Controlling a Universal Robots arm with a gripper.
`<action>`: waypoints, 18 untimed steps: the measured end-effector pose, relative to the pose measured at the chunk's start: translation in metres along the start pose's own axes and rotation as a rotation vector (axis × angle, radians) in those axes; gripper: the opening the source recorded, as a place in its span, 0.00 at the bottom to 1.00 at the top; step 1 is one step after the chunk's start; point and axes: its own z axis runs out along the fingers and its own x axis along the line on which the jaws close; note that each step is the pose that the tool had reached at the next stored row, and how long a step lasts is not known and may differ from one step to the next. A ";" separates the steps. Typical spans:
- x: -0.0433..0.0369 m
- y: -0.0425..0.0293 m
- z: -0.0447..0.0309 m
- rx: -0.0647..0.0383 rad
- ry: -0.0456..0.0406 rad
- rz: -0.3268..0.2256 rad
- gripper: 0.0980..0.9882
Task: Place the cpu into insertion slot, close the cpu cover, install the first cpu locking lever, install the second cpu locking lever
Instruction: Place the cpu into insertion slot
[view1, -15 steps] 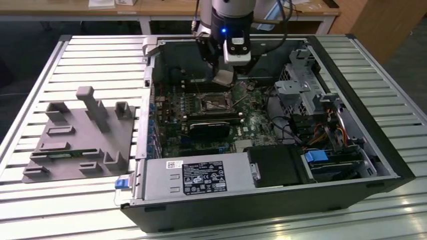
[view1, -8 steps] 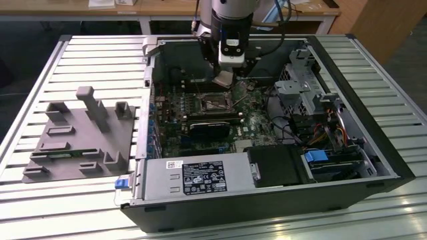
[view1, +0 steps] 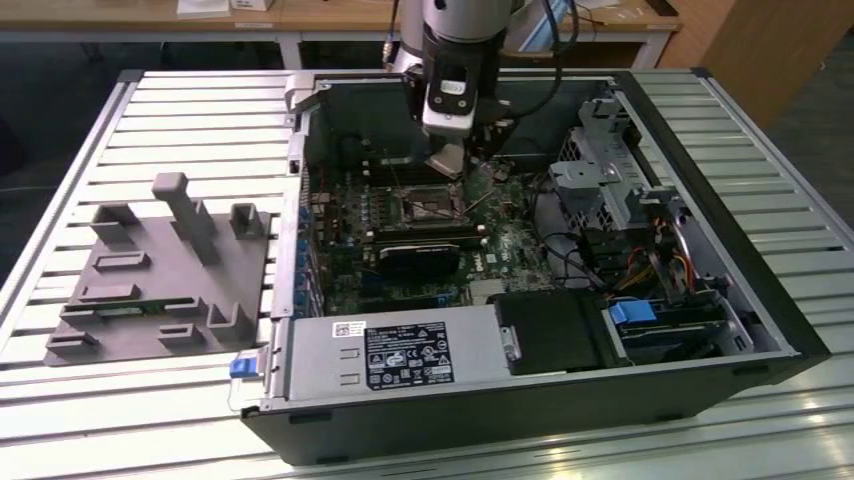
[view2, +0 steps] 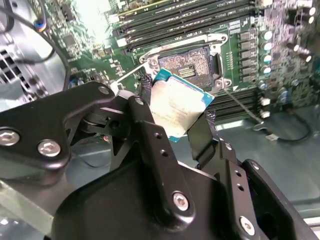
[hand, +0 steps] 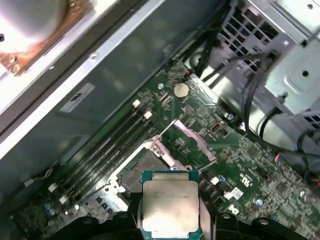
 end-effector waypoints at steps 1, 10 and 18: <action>0.0000 0.0000 0.0005 0.000 -0.0017 0.019 0.49; -0.0001 -0.0004 0.0045 -0.003 -0.0161 0.182 0.49; -0.0002 -0.0009 0.0099 -0.006 -0.0289 0.327 0.49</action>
